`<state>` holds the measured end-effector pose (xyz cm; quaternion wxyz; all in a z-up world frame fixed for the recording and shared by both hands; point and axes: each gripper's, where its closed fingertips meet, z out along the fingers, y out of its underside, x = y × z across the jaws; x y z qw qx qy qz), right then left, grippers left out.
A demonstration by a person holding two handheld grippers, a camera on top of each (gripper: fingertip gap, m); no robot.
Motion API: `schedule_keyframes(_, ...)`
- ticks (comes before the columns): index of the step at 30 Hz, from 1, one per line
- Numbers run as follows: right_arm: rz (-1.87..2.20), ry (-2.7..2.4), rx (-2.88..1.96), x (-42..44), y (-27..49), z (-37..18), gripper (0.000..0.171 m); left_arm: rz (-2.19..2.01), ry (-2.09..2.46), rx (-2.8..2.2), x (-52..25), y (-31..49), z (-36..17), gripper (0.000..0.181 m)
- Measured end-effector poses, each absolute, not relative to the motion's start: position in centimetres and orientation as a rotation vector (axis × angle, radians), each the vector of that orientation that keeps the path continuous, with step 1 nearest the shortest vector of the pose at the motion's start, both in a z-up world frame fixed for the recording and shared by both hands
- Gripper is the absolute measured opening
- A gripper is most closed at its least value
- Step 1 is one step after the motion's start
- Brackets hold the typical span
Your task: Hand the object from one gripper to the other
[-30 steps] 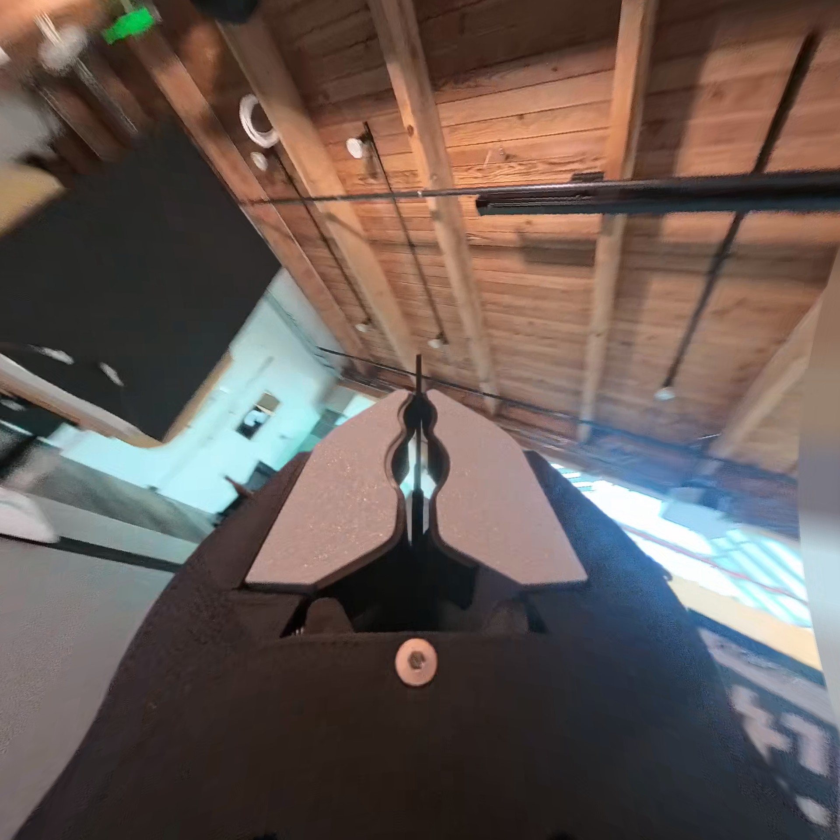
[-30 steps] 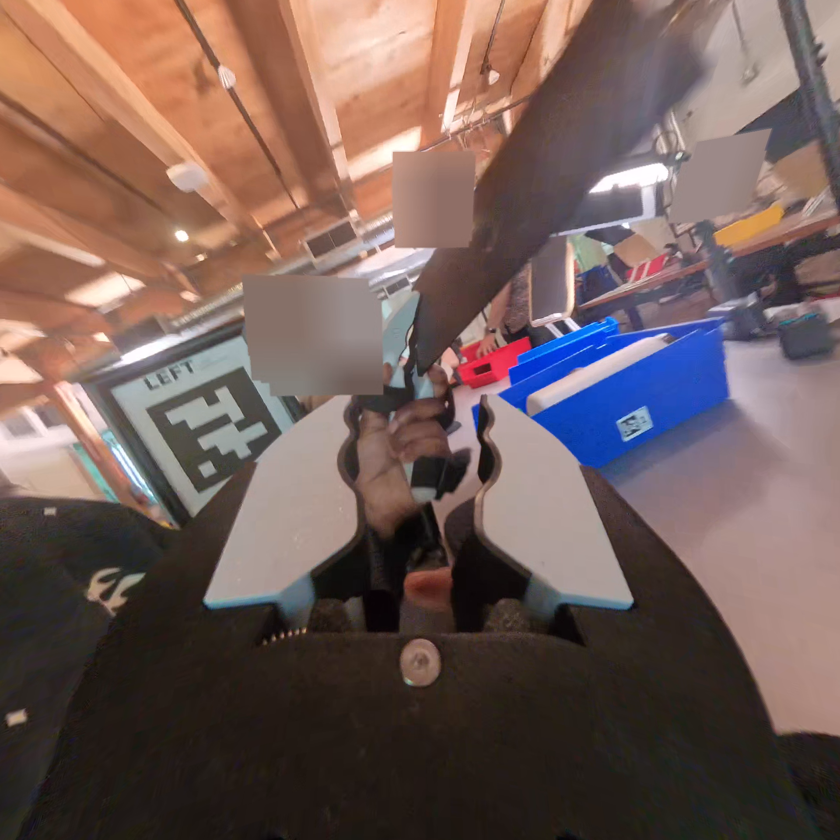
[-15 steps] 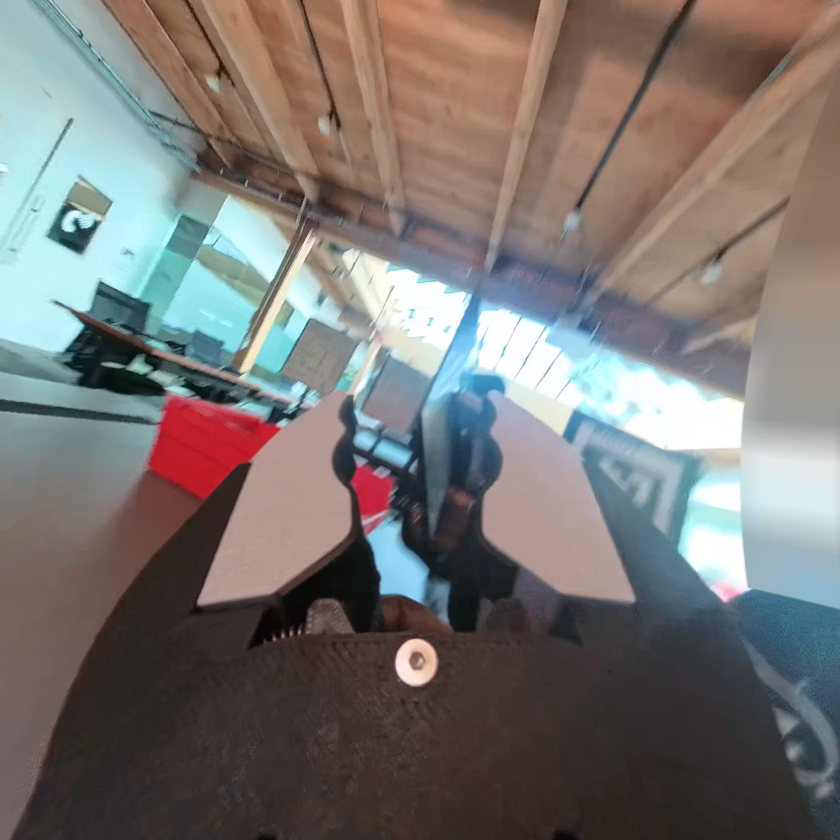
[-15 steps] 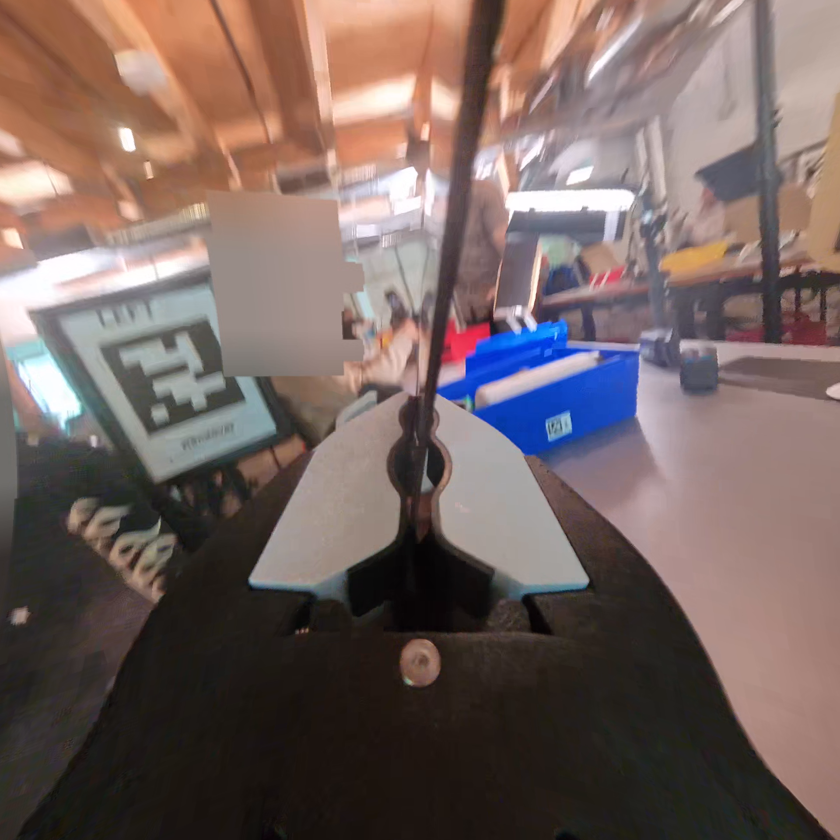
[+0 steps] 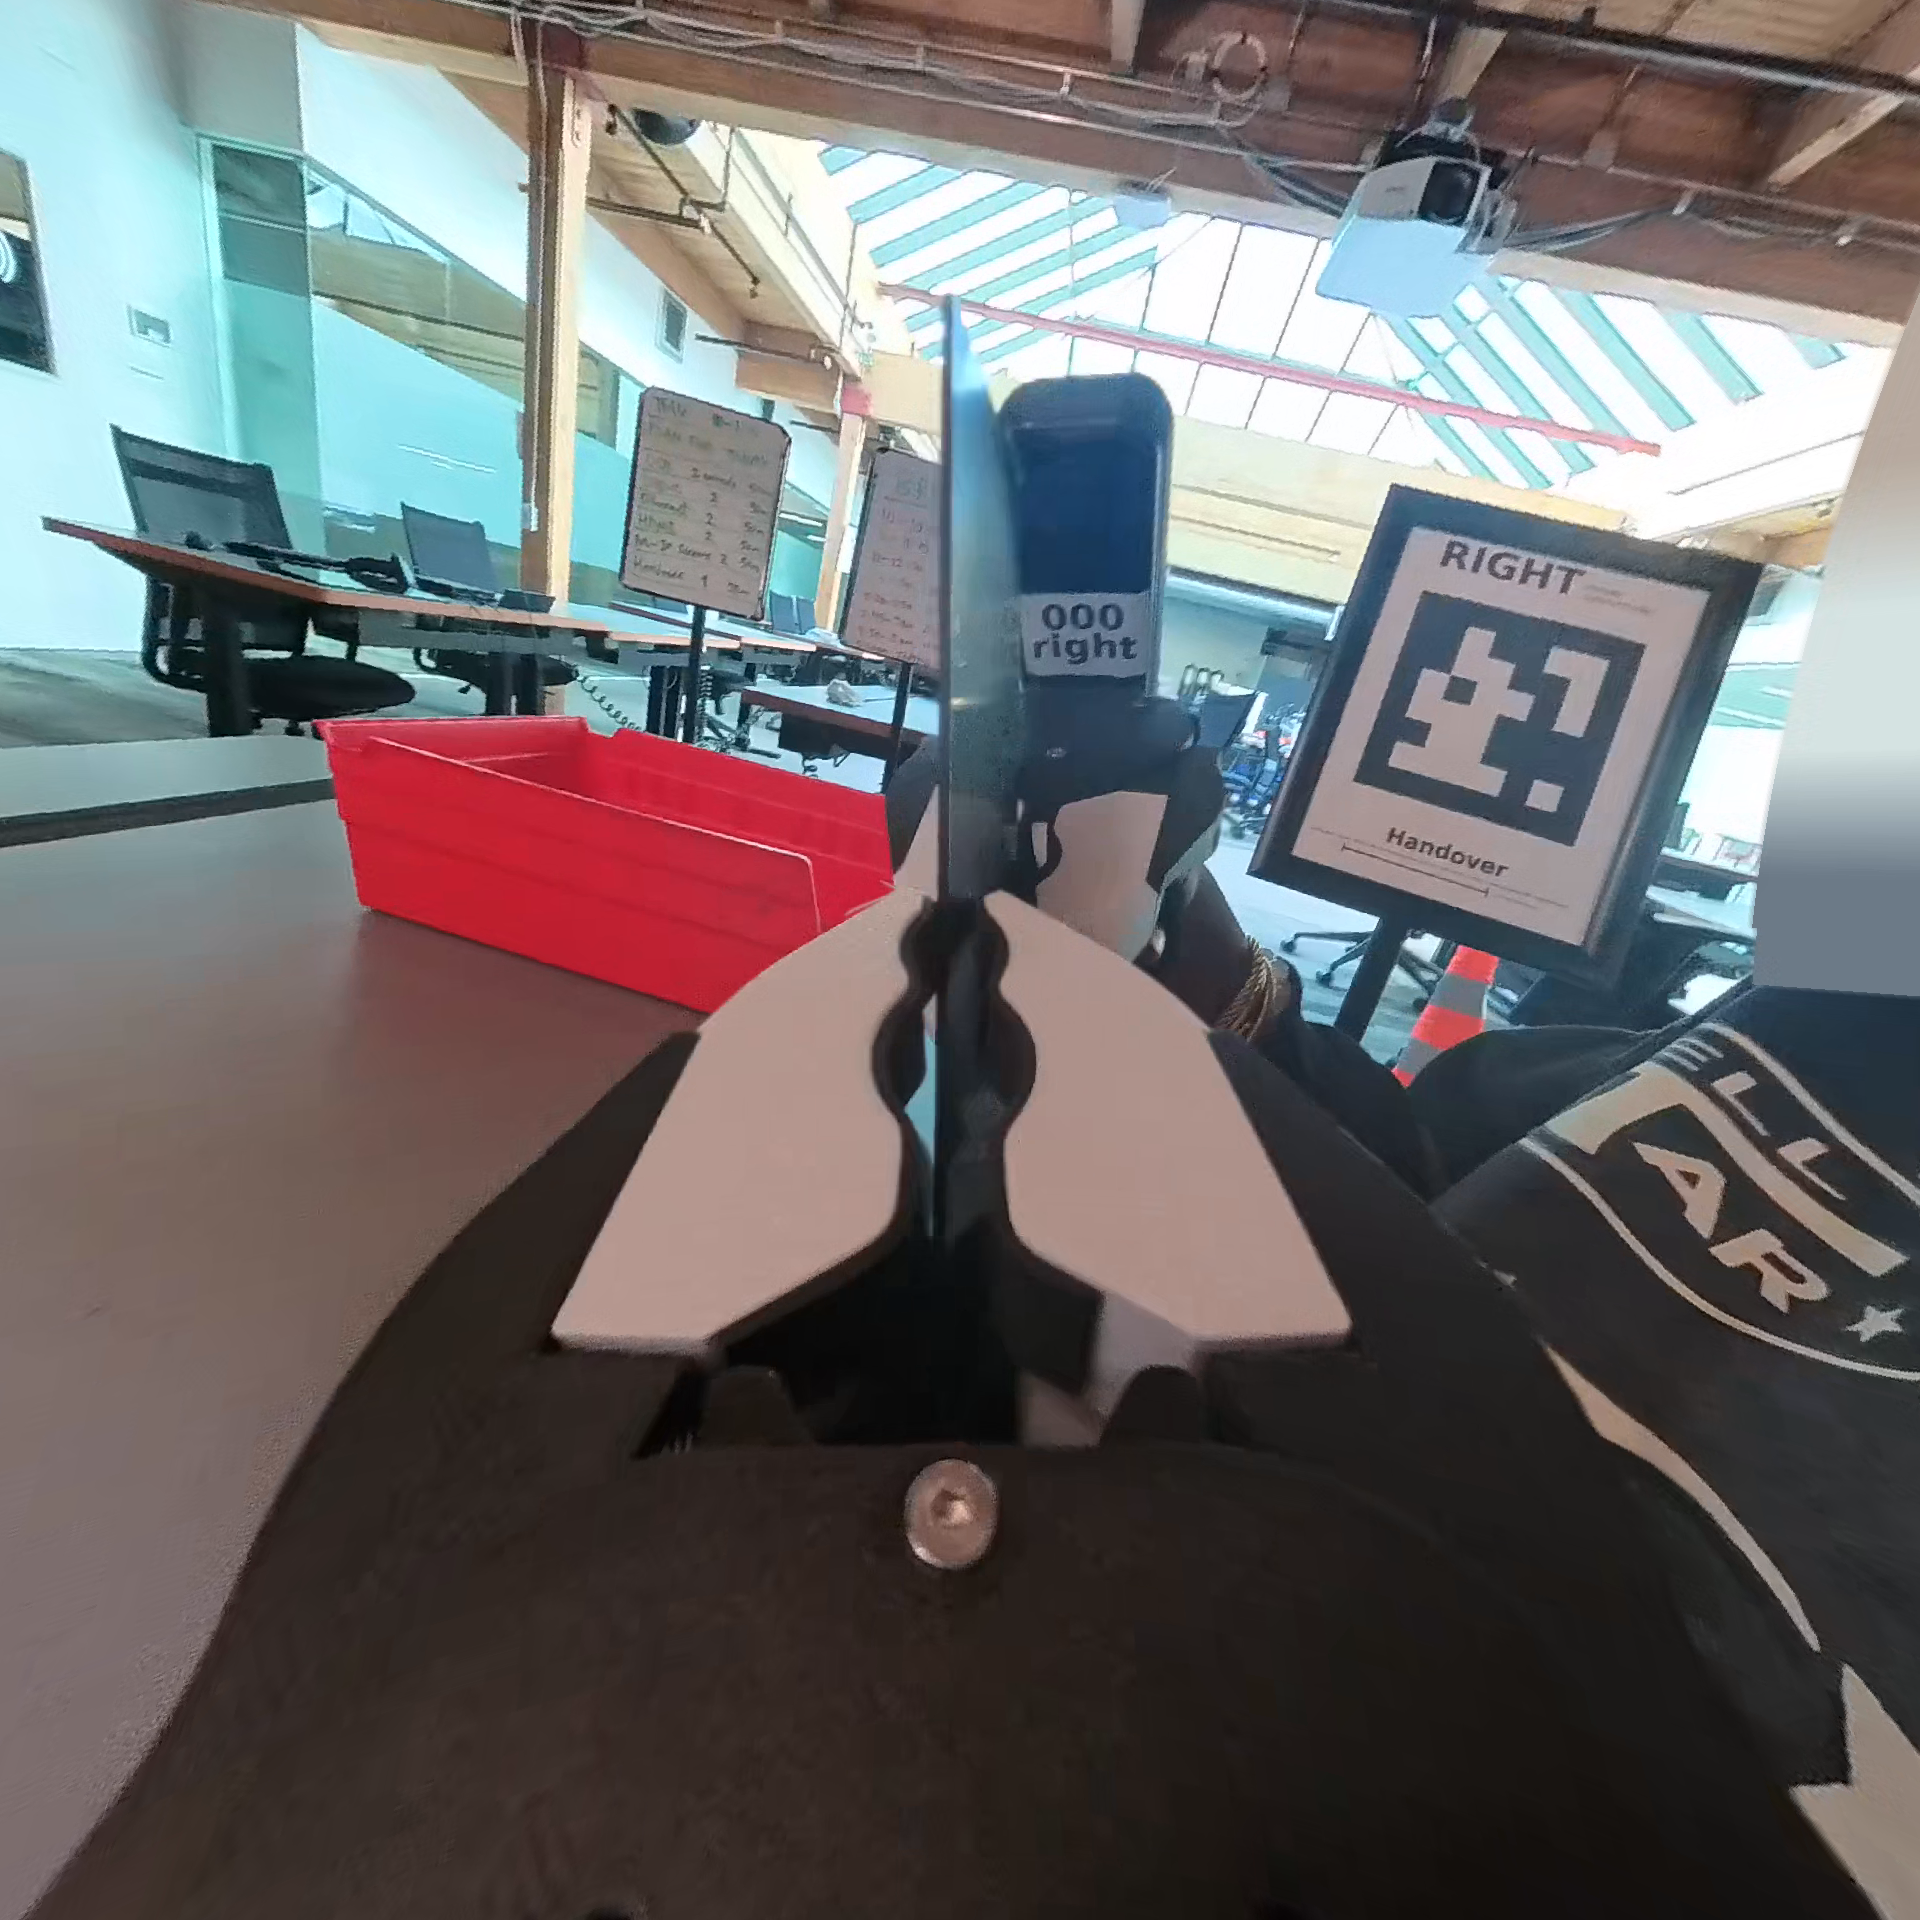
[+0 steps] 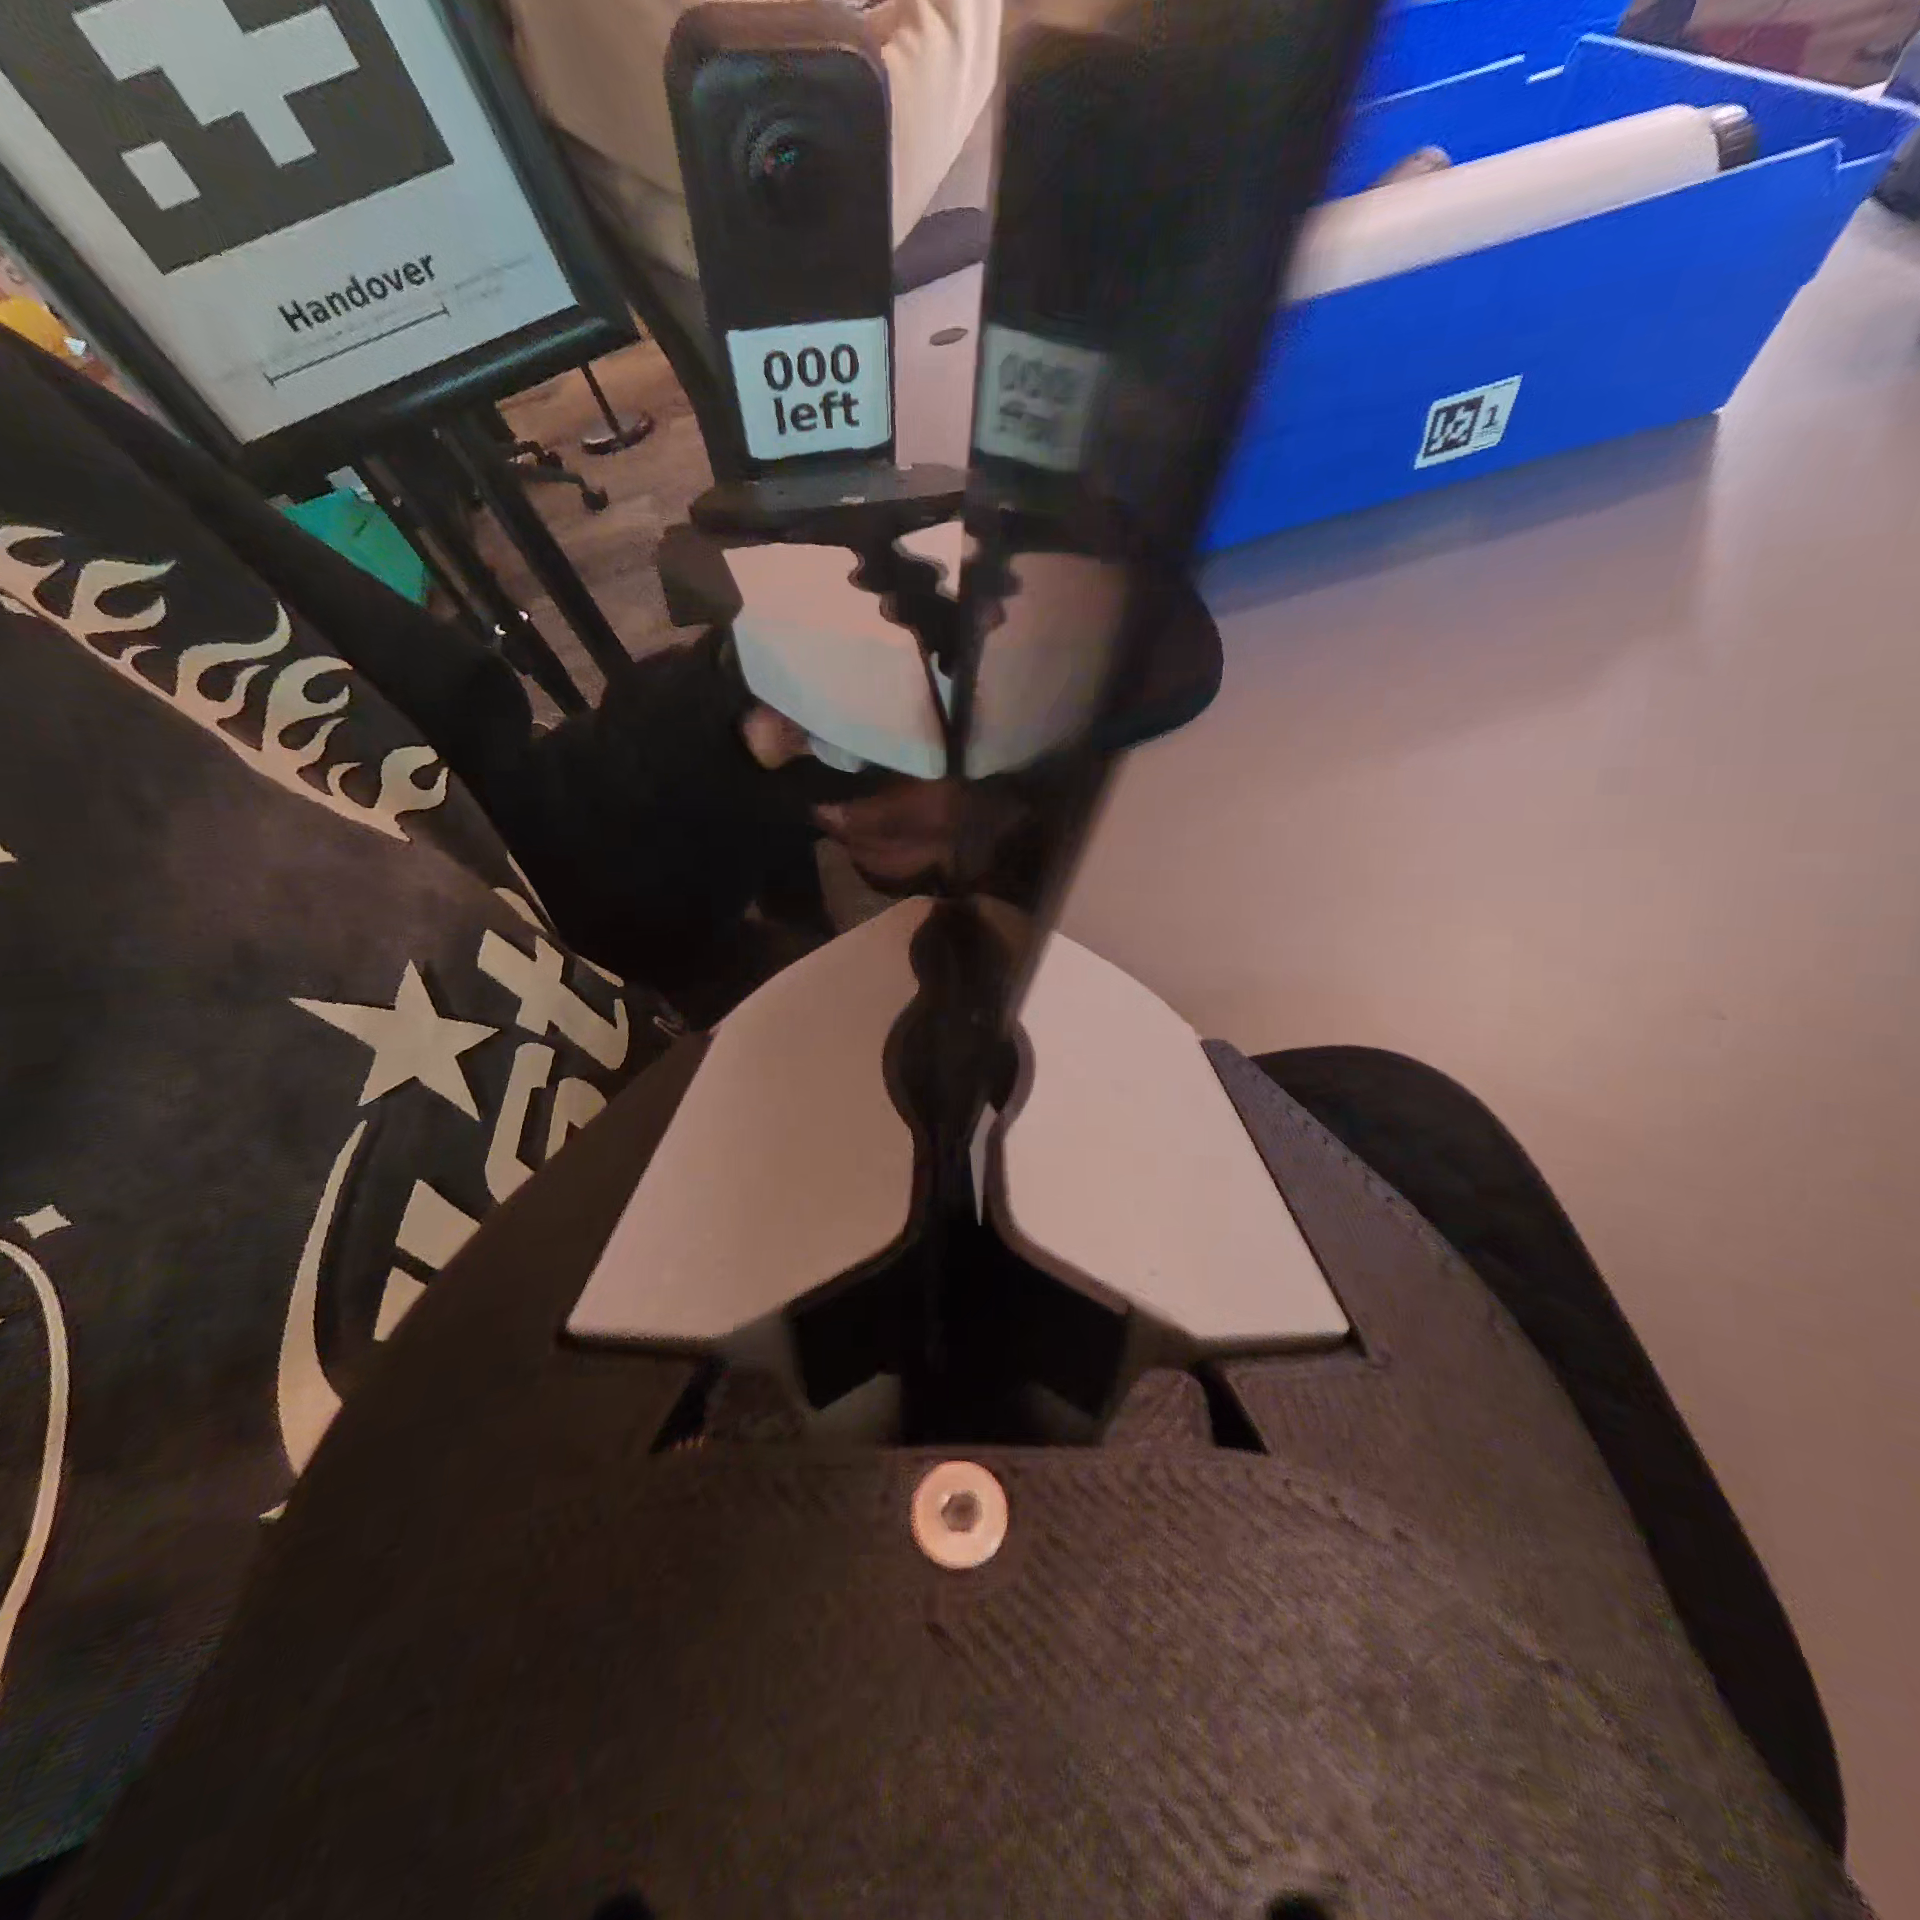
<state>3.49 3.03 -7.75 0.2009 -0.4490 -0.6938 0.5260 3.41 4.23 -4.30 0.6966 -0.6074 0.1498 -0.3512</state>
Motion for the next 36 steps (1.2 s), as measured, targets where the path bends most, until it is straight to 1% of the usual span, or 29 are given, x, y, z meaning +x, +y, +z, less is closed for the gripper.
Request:
schedule_keyframes(1, 1.48, -1.921, -1.244, 3.4, 3.1, -7.5, 0.006, -0.814, 0.335, -1.332, 3.4, 4.0, -4.0, 0.003)
schedule_keyframes(2, 1.49, -1.884, -1.238, 3.2, 3.3, -7.0, 0.014, -0.845, 0.308, -1.304, 3.3, 3.8, -3.5, 0.002)
schedule_keyframes(5, 1.557, -1.736, -1.157, 2.9, 4.1, -5.1, 0.02, -0.858, 0.24, -1.239, 2.3, 3.8, -2.8, 0.001)
schedule_keyframes(6, 1.598, -1.679, -1.125, 2.9, 4.2, -4.2, 0.019, -0.864, 0.244, -1.231, 2.3, 3.6, -2.8, 0.001)
schedule_keyframes(8, 1.666, -1.603, -1.085, 3.1, 4.4, -3.0, 0.007, -0.906, 0.249, -1.209, 2.5, 3.3, -2.6, 0.001)
schedule_keyframes(10, 1.741, -1.629, -1.045, 3.6, 3.7, -2.7, 0.002, -0.92, 0.256, -1.199, 2.7, 3.2, -2.5, 0.004)
schedule_keyframes(11, 1.738, -1.637, -1.04, 3.7, 3.6, -2.7, 0.002, -0.911, 0.262, -1.201, 2.7, 3.1, -2.5, 0.005)
schedule_keyframes(13, 1.668, -1.727, -1.055, 3.8, 3.3, -3.8, 0.002, -0.885, 0.257, -1.187, 2.5, 3.1, -2.1, 0.022)
schedule_keyframes(14, 1.623, -1.778, -1.067, 3.8, 3.1, -4.5, 0.002, -0.886, 0.259, -1.175, 2.5, 2.9, -1.9, 0.025)
schedule_keyframes(15, 1.595, -1.815, -1.069, 3.8, 2.9, -5.0, 0.002, -0.894, 0.268, -1.17, 2.7, 2.7, -1.7, 0.024)
schedule_keyframes(16, 1.59, -1.847, -1.057, 3.8, 2.4, -5.3, 0.002, -0.904, 0.285, -1.175, 2.9, 2.5, -1.7, 0.017)
schedule_keyframes(17, 1.599, -1.87, -1.042, 3.8, 2.0, -5.4, 0.002, -0.907, 0.307, -1.182, 3.2, 2.4, -1.7, 0.006)
schedule_keyframes(18, 1.597, -1.872, -1.042, 3.7, 1.8, -5.4, 0.002, -0.906, 0.315, -1.178, 3.3, 2.3, -1.7, 0.003)
schedule_keyframes(21, 1.594, -1.852, -1.023, 3.7, 1.9, -5.1, 0.005, -0.904, 0.307, -1.181, 3.1, 2.3, -1.7, 0.002)
schedule_keyframes(23, 1.613, -1.777, -0.986, 3.7, 2.2, -4.1, 0.012, -0.925, 0.312, -1.196, 3.2, 2.3, -1.9, 0.001)
schedule_keyframes(25, 1.668, -1.694, -0.947, 3.9, 2.4, -2.8, 0.015, -0.933, 0.327, -1.213, 3.6, 2.3, -2.3, 0.001)
schedule_keyframes(26, 1.689, -1.66, -0.939, 4.0, 2.5, -2.3, 0.015, -0.937, 0.34, -1.22, 3.9, 2.3, -2.4, 0.002)
schedule_keyframes(27, 1.698, -1.642, -0.934, 4.0, 2.6, -2.1, 0.008, -0.938, 0.35, -1.227, 4.1, 2.3, -2.6, 0.002)
schedule_keyframes(29, 1.735, -1.663, -0.923, 4.3, 2.4, -2.0, 0.002, -0.936, 0.363, -1.224, 4.3, 2.3, -2.5, 0.003)
schedule_keyframes(35, 1.659, -1.788, -0.948, 4.2, 1.7, -3.6, 0.002, -0.866, 0.359, -1.208, 3.8, 2.0, -1.5, 0.01)
schedule_keyframes(36, 1.652, -1.794, -0.954, 4.1, 1.5, -3.7, 0.002, -0.854, 0.383, -1.203, 3.9, 1.9, -1.5, 0.002)
